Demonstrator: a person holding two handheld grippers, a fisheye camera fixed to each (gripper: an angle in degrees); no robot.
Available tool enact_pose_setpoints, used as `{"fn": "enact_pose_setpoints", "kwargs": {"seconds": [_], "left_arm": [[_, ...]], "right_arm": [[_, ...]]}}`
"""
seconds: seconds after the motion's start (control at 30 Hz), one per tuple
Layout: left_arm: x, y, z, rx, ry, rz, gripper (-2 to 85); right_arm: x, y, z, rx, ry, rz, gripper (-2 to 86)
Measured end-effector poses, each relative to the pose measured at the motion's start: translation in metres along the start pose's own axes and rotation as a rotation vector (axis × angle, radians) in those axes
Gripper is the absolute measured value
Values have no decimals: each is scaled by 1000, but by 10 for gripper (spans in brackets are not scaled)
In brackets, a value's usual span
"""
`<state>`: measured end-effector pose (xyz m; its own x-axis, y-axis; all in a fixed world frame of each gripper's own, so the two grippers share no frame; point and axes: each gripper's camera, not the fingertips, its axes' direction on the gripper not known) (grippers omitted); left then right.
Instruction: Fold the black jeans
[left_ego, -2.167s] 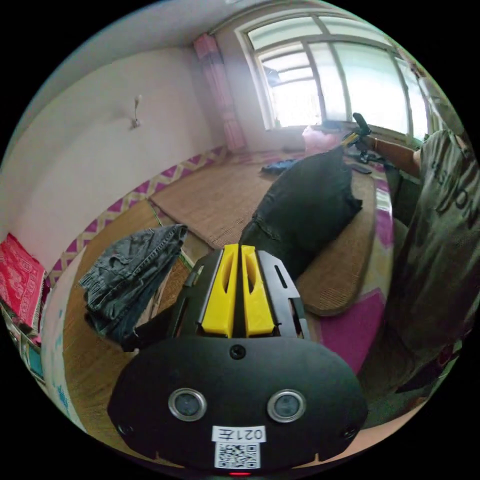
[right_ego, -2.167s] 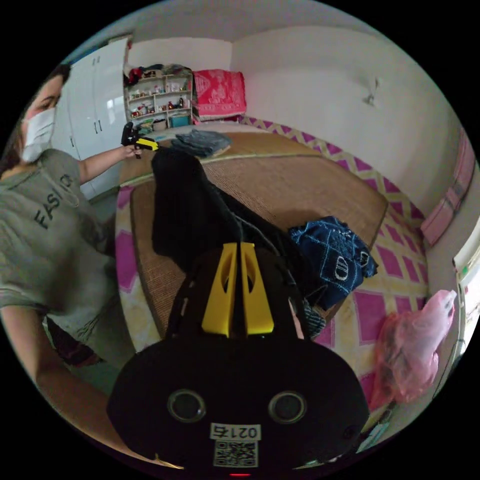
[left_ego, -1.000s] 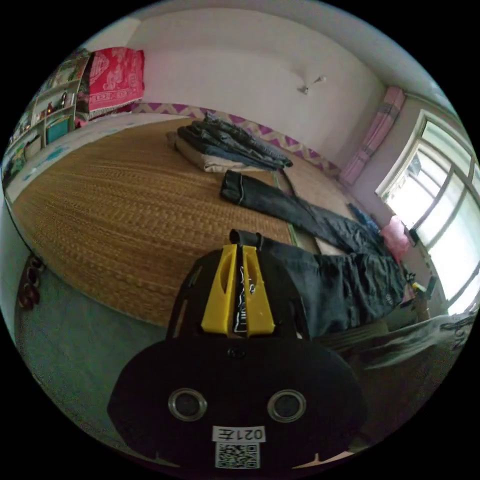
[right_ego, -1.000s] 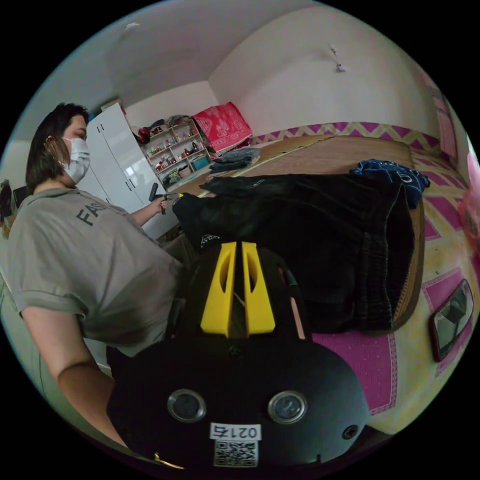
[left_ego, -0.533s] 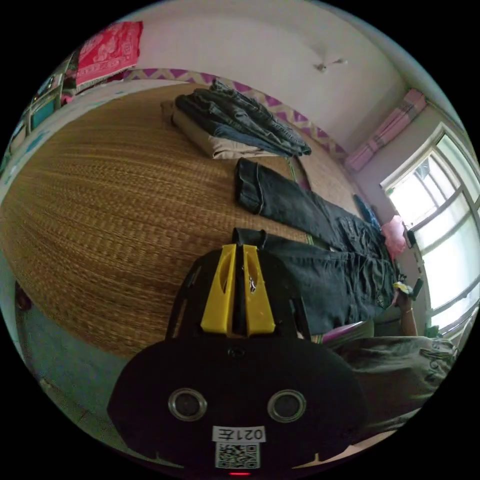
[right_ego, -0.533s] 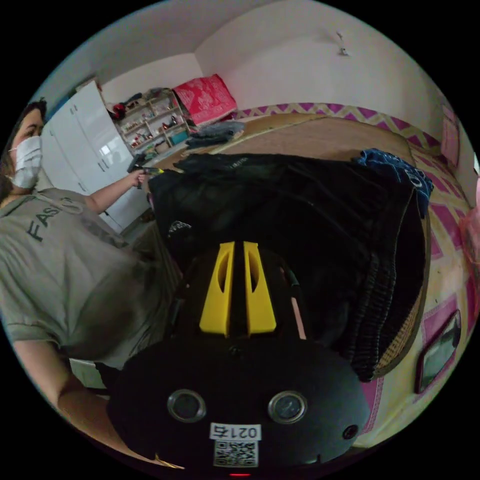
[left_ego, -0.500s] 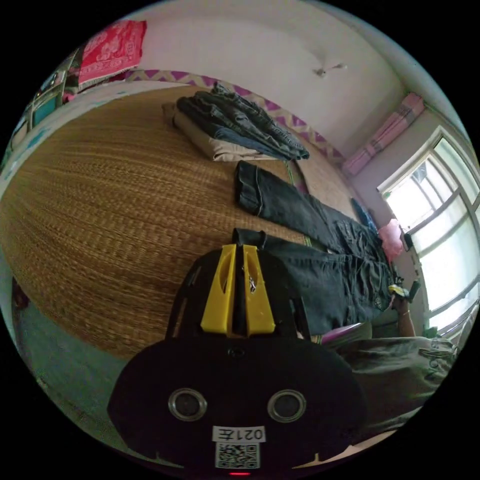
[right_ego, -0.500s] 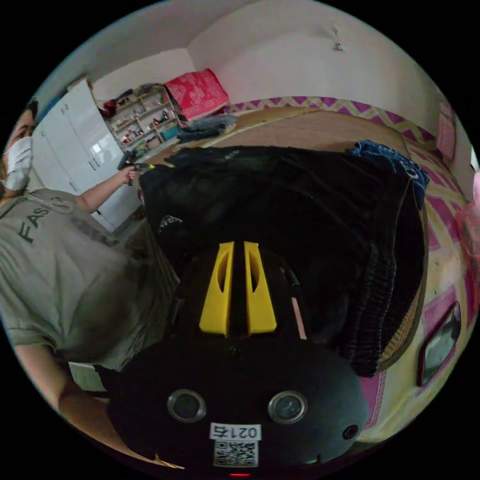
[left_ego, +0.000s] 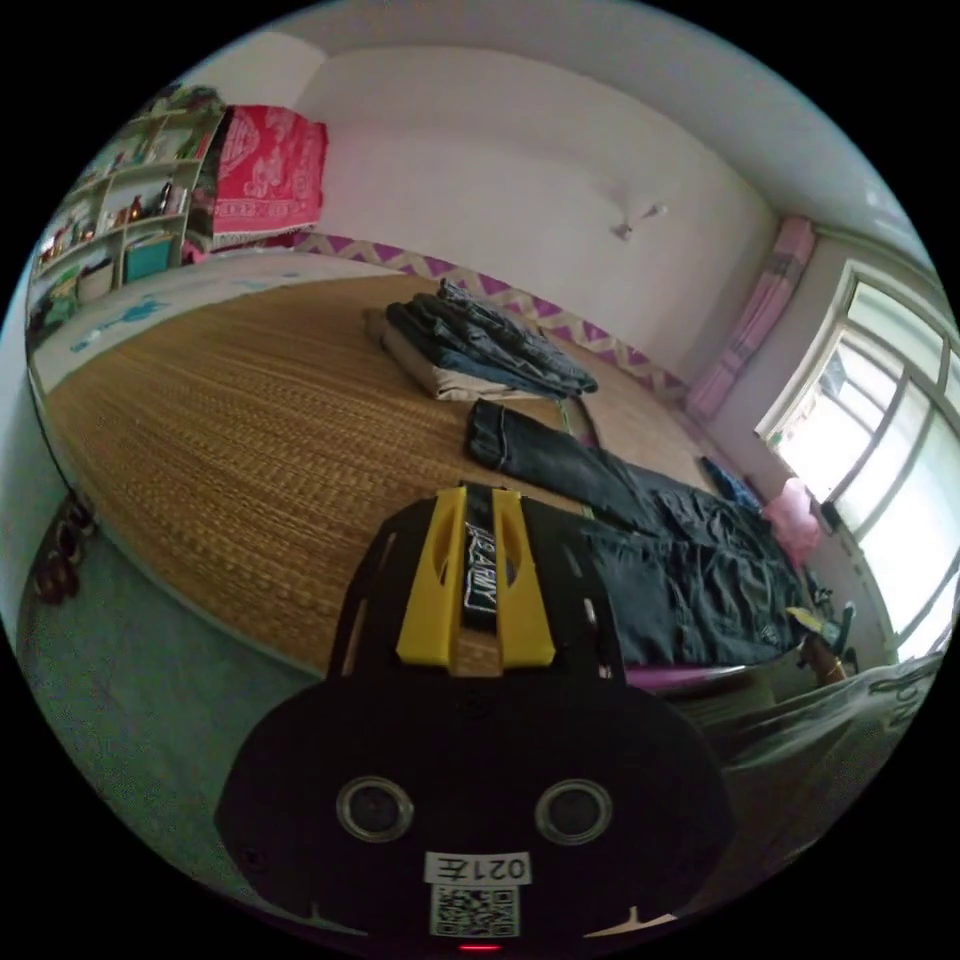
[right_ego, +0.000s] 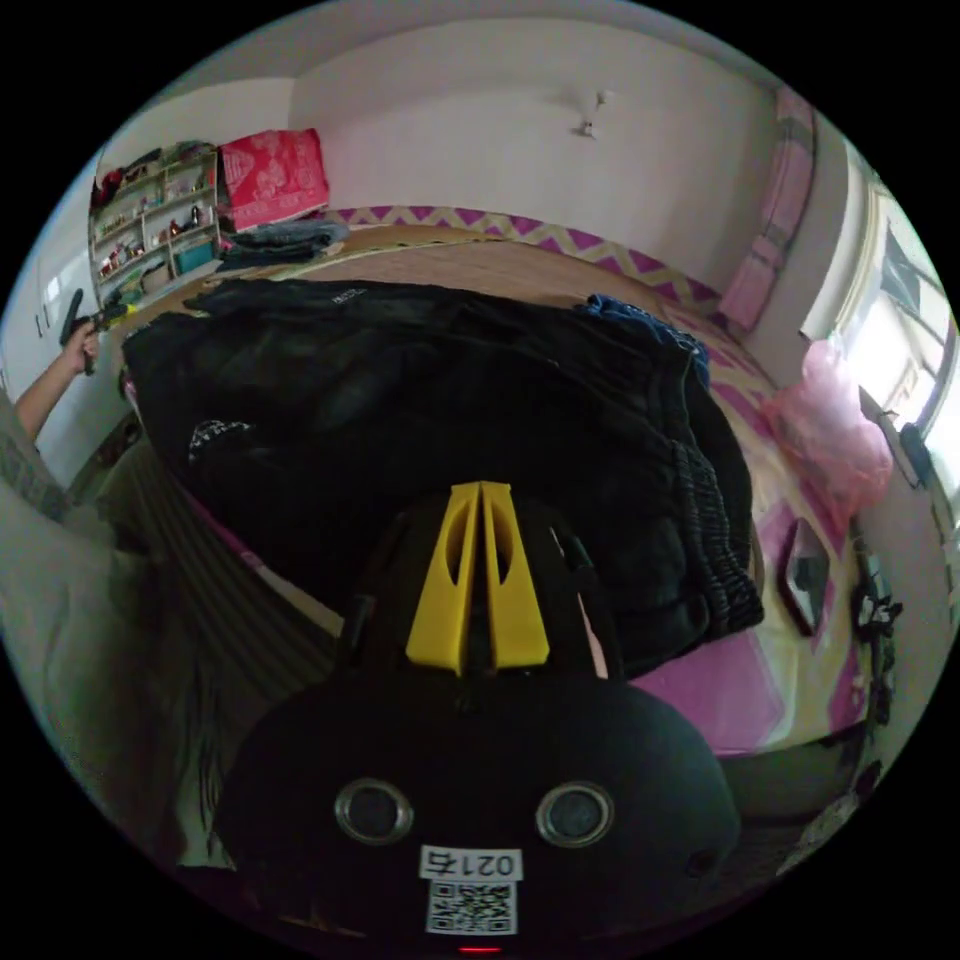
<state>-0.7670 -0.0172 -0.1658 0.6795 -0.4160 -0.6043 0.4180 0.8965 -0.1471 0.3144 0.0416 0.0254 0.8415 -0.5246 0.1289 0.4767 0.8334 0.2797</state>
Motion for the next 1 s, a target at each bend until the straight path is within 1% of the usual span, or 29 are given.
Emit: {"fn": "enact_pose_setpoints", "kwargs": {"seconds": [0.03, 0.1, 0.13, 0.2, 0.23, 0.3, 0.33, 0.37, 0.4, 0.43, 0.5, 0.57, 0.6, 0.63, 0.7, 0.77, 0.87, 1.0], "left_arm": [[4, 2, -2, -3, 19, 5, 58], [13, 9, -7, -28, 125, -19, 70], [16, 11, -8, -30, 130, -27, 70], [28, 28, -25, 64, 50, -84, 23], [30, 32, -29, 87, 40, -104, 13], [42, 45, -36, 115, 57, -118, -4], [45, 48, -37, 115, 54, -118, -4], [51, 54, -39, 112, 50, -116, -6], [55, 60, -40, 99, 53, -128, -5], [56, 62, -40, 87, 49, -139, -5], [58, 70, -39, 63, 38, -170, 5], [57, 72, -36, 36, 34, -179, 26], [54, 74, -32, 16, 64, -205, 46], [53, 74, -30, 7, 83, -218, 52], [50, 76, -24, -16, 135, -243, 71], [48, 76, -22, -24, 160, -259, 78], [40, 77, -20, -25, 202, -314, 86], [17, 83, -19, -13, 241, -461, 97]], "right_arm": [[-4, -1, 0, -9, 28, -8, -5], [-15, -1, 0, -20, 121, -3, -4], [-15, 1, -1, -14, 135, 9, -3], [-8, 13, -11, 26, 169, 65, 1], [-4, 17, -18, 45, 172, 90, 4], [24, 38, -51, 112, 203, 274, 34], [33, 44, -58, 114, 210, 330, 45], [52, 58, -68, 99, 207, 438, 75], [70, 74, -75, 79, 182, 531, 95], [80, 82, -78, 73, 164, 579, 99], [116, 119, -85, 83, 65, 778, 104], [138, 139, -83, 87, -13, 872, 104], [150, 149, -81, 101, -69, 924, 104], [156, 153, -79, 108, -102, 947, 104], [176, 166, -66, 121, -231, 1038, 104], [189, 175, -60, 158, -294, 1101, 103], [205, 182, -53, 189, -363, 1143, 103], [221, 188, -45, 201, -415, 1170, 103]]}}
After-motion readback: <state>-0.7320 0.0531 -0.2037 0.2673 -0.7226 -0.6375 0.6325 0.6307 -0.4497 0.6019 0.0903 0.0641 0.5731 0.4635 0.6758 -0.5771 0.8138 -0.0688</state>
